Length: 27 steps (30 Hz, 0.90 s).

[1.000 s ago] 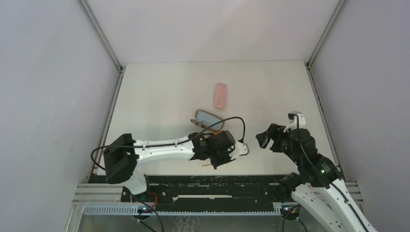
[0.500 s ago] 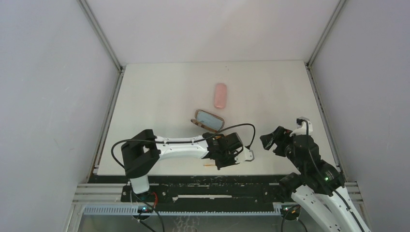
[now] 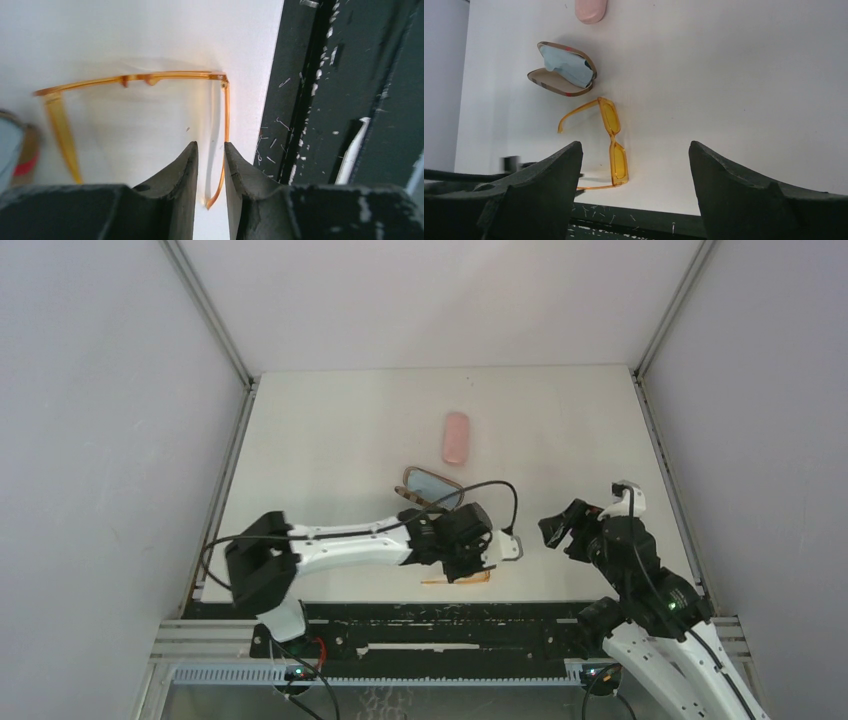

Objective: Organize the sunglasses
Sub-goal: Place the sunglasses at the center of the board, then pick up the sunglasses from the center of the board.

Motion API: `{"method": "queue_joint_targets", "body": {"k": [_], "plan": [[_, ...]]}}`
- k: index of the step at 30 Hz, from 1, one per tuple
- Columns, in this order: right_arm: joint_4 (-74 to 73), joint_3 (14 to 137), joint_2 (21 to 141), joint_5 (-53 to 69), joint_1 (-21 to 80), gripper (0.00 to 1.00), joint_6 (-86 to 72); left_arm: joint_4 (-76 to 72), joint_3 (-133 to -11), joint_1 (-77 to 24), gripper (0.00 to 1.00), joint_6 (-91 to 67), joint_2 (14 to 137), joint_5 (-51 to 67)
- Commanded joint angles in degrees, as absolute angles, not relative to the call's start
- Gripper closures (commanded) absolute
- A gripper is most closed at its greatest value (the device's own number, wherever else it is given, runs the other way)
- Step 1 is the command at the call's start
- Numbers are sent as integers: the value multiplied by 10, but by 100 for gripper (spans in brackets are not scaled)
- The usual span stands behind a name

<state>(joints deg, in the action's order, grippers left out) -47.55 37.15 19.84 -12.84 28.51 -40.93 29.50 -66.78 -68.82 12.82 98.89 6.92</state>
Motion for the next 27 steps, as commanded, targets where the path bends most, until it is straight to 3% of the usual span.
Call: {"method": "queue_joint_targets", "body": {"k": [1, 4, 9, 18, 24, 27], "plan": [[-439, 378, 222, -115, 283, 22, -369, 203, -620, -655, 70, 96, 825, 108], [-409, 382, 273, -63, 283, 22, -326, 117, -555, -612, 68, 43, 732, 124], [-384, 413, 413, 36, 291, 23, -267, 52, -472, -553, 65, -57, 631, 18], [-350, 458, 614, -46, 426, 27, -237, 13, -339, -501, 59, -164, 556, -202], [-319, 462, 666, -45, 447, 40, -233, -5, -277, -500, 51, -174, 509, -304], [-321, 476, 699, -48, 452, 47, -226, -39, -245, -499, 42, -160, 486, -289]]}}
